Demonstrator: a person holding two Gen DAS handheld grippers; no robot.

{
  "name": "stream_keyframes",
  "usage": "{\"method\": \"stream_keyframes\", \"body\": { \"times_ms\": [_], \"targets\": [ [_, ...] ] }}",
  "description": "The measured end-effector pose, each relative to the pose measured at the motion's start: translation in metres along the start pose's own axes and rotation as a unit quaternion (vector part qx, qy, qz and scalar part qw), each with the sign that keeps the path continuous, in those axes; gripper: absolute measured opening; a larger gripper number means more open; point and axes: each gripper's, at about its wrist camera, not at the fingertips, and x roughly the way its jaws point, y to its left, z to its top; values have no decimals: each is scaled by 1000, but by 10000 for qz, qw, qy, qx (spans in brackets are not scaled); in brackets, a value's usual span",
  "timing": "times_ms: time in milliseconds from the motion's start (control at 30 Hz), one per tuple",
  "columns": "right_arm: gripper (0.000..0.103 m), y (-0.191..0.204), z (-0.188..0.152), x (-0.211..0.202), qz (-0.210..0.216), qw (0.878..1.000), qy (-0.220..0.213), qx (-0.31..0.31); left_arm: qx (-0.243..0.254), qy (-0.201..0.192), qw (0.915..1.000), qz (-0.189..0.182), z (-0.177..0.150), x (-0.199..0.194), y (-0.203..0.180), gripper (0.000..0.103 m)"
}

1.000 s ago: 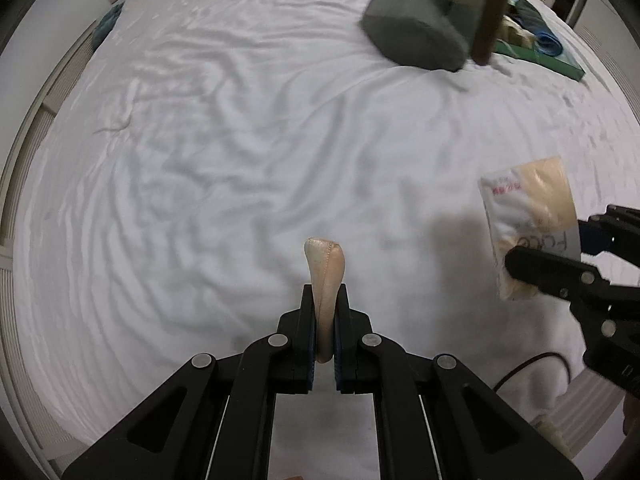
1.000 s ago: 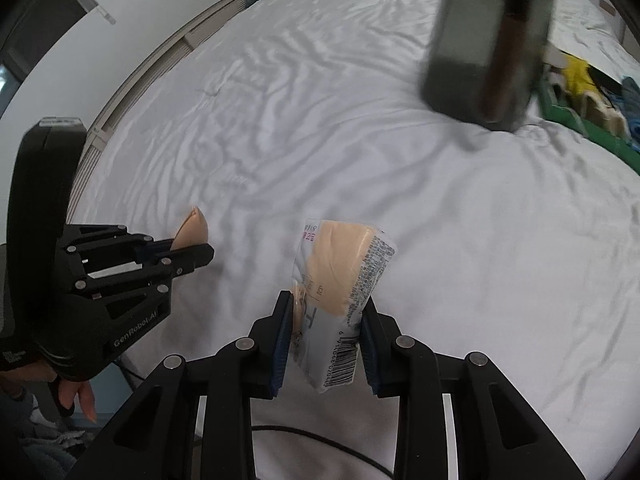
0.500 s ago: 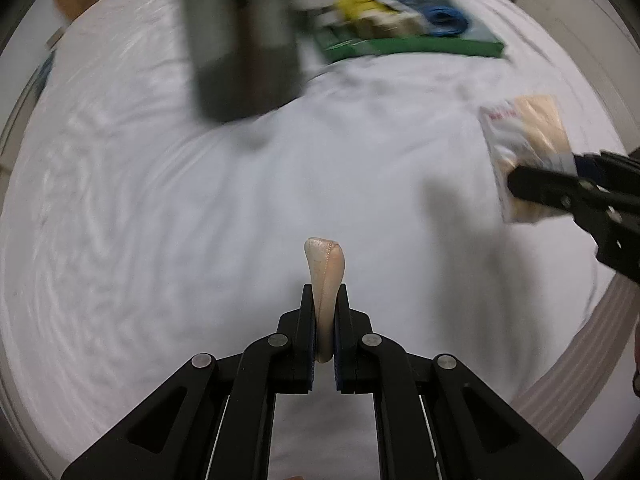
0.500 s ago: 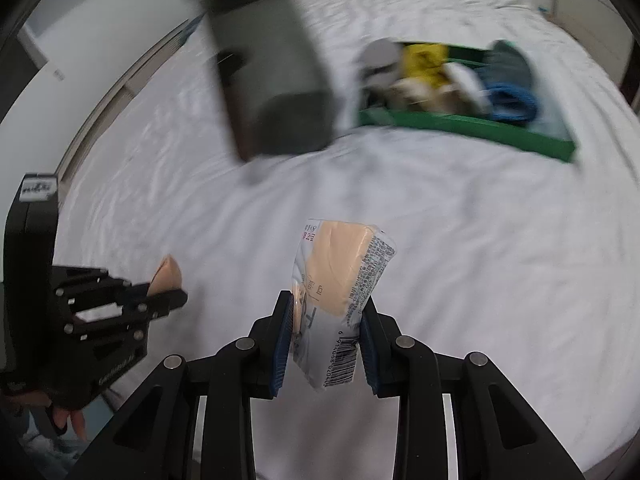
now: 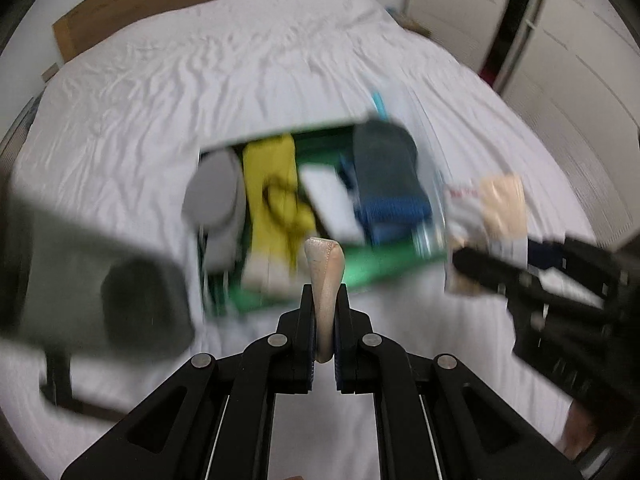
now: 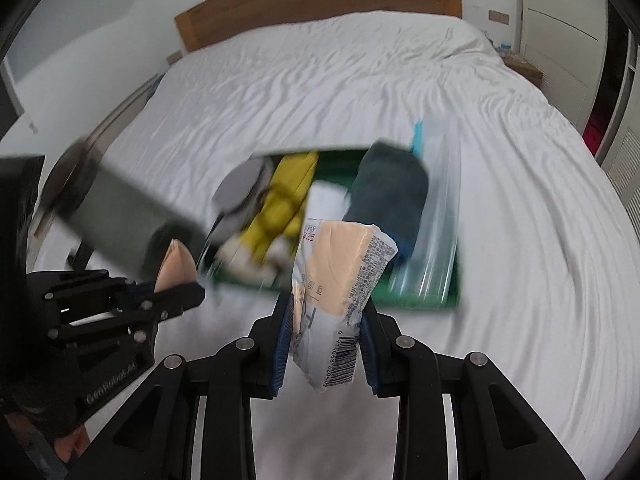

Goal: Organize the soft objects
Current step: 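Lower the sponge and soap bar into the green tray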

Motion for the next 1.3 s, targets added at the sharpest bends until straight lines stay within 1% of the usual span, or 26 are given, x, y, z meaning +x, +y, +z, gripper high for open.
{"method": "stream_keyframes", "body": {
  "times_ms": [67,133,200,333,400,467,667,867,967,1167,1300],
  "targets": [
    [30,-12,22,15,16,9999,-108,99,-110,-108,9999,78,29,18,3,5],
    [30,-21,34,34,-10,9998,-138,129,-270,-128,9995,69,51,36,9,5],
    [30,-25,44,57,80,9997,-118,191,-381,-120,9992,2,63,52,16,5],
    [30,-34,55,98,79,9997,5,227,-637,-88,9979,-3,89,87,31,5],
    [30,-39,58,120,84,9997,62,215,-707,-44,9975,56,98,102,33,5],
    [30,-44,61,135,126,9995,138,274,-746,43,9972,3,105,117,32,5],
    [32,-54,70,173,136,9992,267,272,-607,211,9977,215,107,149,24,5],
    [33,-57,72,180,141,9993,309,125,-577,433,9964,447,98,174,23,5],
    [34,-57,73,180,111,9994,329,57,-419,399,9965,605,92,179,18,5],
    [34,-49,78,182,-121,9990,368,-226,-414,357,9964,646,91,178,20,5],
    [36,-42,79,183,-263,9981,384,-405,-401,344,9965,655,92,179,19,6]
  ]
}}
